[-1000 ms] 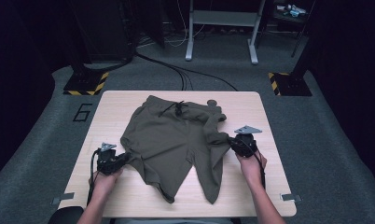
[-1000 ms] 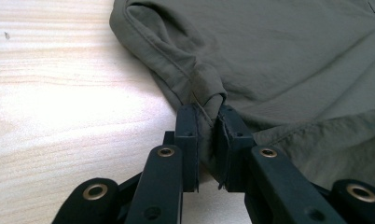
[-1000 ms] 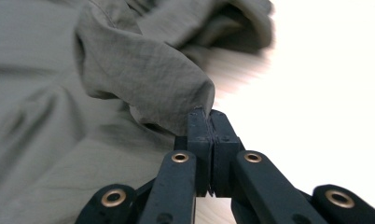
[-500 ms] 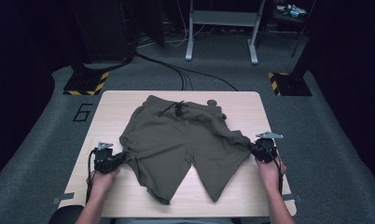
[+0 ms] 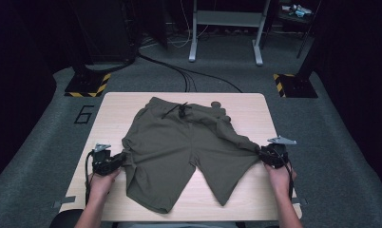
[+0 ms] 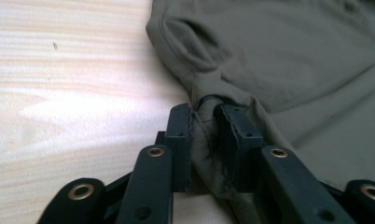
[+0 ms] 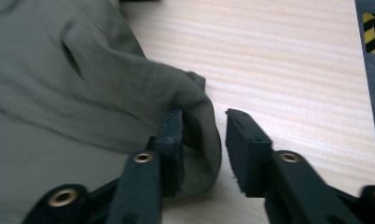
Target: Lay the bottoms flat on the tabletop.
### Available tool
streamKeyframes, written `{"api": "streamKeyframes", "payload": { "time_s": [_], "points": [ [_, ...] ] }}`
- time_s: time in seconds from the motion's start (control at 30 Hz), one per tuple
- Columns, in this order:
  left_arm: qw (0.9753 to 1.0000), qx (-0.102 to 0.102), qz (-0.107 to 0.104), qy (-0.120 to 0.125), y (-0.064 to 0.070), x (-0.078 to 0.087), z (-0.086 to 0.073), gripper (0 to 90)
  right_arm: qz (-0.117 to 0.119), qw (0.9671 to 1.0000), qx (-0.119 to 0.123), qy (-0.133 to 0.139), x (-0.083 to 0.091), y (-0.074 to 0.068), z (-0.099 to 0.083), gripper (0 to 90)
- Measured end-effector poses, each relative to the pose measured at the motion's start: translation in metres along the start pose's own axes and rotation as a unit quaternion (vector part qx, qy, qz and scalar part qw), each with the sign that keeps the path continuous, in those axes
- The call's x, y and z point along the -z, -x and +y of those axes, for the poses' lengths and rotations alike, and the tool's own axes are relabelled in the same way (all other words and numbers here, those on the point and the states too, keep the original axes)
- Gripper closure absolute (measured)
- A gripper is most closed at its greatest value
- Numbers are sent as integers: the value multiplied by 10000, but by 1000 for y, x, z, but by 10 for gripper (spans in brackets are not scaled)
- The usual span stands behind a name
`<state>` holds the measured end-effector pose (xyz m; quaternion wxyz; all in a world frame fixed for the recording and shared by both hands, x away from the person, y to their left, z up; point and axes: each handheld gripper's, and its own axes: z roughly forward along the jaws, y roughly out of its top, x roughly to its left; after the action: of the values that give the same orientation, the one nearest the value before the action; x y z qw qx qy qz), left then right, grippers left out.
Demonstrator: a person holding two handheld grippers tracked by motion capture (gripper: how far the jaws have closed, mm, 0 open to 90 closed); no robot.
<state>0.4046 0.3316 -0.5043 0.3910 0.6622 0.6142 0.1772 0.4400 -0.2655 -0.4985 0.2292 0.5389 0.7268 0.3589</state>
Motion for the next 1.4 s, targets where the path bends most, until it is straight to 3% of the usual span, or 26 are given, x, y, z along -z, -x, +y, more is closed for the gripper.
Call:
{"api": "streamKeyframes", "payload": {
  "time_s": [0.1, 0.33, 0.5, 0.57, 0.63, 0.7, 0.8, 0.9, 1.0, 1.1, 1.27, 1.4],
  "points": [
    [10000, 24, -61, 59, 1, 2, 5, 711, 81, 9998, 67, 150, 5, -4, 5, 560],
    [9992, -348, -180, 51, 11, -2, 26, 684, 357, 9981, 318, 397, 9, -23, 32, 526],
    [9980, -539, -305, 101, 14, -8, 46, 655, 521, 9968, 449, 417, -3, -33, 47, 514],
    [9974, -625, -324, 145, 15, -14, 53, 639, 561, 9966, 477, 382, -10, -33, 49, 503],
    [9957, -847, -370, 52, 16, -20, 58, 635, 590, 9970, 410, 291, -18, -32, 49, 499],
    [9950, -882, -447, 122, 15, -27, 60, 631, 610, 9970, 410, 224, -26, -29, 47, 499],
    [9944, -870, -589, 111, 13, -39, 59, 630, 538, 9977, 419, 25, -37, -26, 42, 583],
    [9924, -1123, -508, 14, 13, -50, 55, 631, 366, 9977, 550, -151, -45, -21, 37, 705],
    [9919, -1146, -538, -46, 12, -56, 52, 631, 339, 9977, 491, -312, -50, -14, 36, 842],
    [9917, -1174, -516, -134, 10, -60, 49, 633, 254, 9980, 461, -345, -56, -7, 40, 869],
    [9913, -1214, -438, -255, 7, -65, 44, 640, 26, 9991, 84, -413, -58, 8, 48, 875],
    [9897, -1290, -417, -456, 1, -68, 39, 644, -205, 9980, 62, -597, -56, 15, 44, 877]
  ]
}}
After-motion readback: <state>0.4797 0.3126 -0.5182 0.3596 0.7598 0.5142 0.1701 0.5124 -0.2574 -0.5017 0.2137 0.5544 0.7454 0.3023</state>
